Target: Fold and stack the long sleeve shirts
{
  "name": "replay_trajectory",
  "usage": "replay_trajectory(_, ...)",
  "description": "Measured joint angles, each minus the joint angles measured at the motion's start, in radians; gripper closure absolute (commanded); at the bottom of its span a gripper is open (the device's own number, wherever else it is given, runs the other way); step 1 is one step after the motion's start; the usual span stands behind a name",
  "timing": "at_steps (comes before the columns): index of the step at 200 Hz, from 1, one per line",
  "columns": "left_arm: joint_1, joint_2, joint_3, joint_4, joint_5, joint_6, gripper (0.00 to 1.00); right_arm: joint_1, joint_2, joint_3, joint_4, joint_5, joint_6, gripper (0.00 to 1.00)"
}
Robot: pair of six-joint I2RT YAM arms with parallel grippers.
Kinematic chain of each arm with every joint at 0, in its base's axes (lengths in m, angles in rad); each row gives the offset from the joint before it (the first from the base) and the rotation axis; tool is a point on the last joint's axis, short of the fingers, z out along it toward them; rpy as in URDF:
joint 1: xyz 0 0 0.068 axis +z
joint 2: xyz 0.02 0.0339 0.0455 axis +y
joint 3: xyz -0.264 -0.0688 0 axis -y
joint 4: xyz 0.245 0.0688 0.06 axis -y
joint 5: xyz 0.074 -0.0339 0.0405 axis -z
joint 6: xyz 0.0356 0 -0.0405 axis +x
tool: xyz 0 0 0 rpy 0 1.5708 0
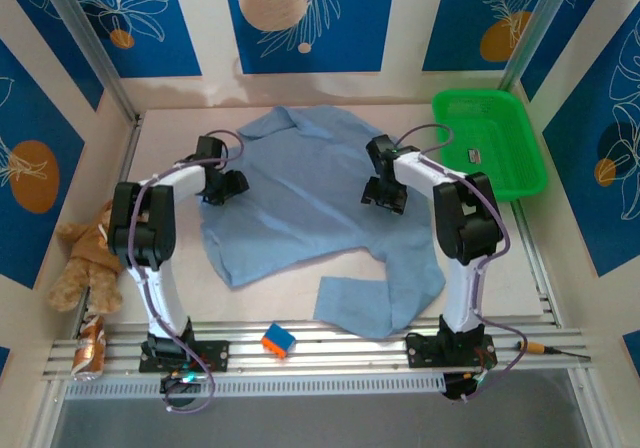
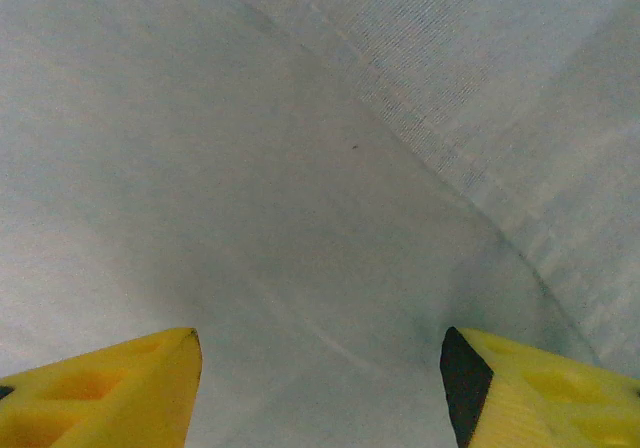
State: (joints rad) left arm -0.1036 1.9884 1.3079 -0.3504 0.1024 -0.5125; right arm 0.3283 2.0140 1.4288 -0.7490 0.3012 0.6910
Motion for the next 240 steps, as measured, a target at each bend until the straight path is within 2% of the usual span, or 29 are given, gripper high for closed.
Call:
replay_trajectory(37,0.034,0.115,0.194,-0.087,-0.044,0.087,0.41,-0.002,0.111,0.169,-0.048,0.002,0.038,0.35)
replay_trajectory(73,0.097,0.145,0.256,-0.167,-0.079,0.144,0.41,-0.014,0.202,0.308,-0.083,0.001,0.071,0.35)
replay_trajectory(82,0.111,0.146,0.257,-0.178,-0.082,0.154,0.37,-0.019,0.212,0.325,-0.087,-0.002,0.079,0.35)
replay_trajectory(98,0.133,0.145,0.259,-0.196,-0.084,0.168,0.24,-0.029,0.217,0.336,-0.081,-0.016,0.089,0.34)
replay_trajectory(129,0.141,0.092,0.249,-0.219,-0.068,0.163,0.14,-0.031,0.214,0.335,-0.061,-0.03,0.068,0.3)
replay_trajectory(133,0.142,0.07,0.243,-0.221,-0.057,0.163,0.07,-0.027,0.207,0.328,-0.053,-0.028,0.063,0.29)
replay_trajectory(140,0.143,0.032,0.231,-0.223,-0.04,0.155,0.05,-0.025,0.185,0.303,-0.038,-0.024,0.045,0.28)
replay_trajectory(156,0.143,-0.104,0.185,-0.227,0.008,0.12,0.03,-0.018,0.092,0.208,-0.019,-0.017,0.003,0.26)
replay_trajectory(190,0.12,-0.515,-0.016,-0.2,0.111,0.057,0.03,-0.032,-0.263,-0.013,-0.047,-0.029,-0.058,0.28)
replay_trajectory(215,0.074,-0.754,-0.241,-0.206,0.157,-0.002,0.05,-0.137,-0.501,-0.219,-0.053,-0.061,-0.065,0.3)
replay_trajectory(240,0.016,-0.85,-0.459,-0.256,0.159,-0.053,0.06,-0.228,-0.564,-0.375,-0.079,-0.084,-0.076,0.32)
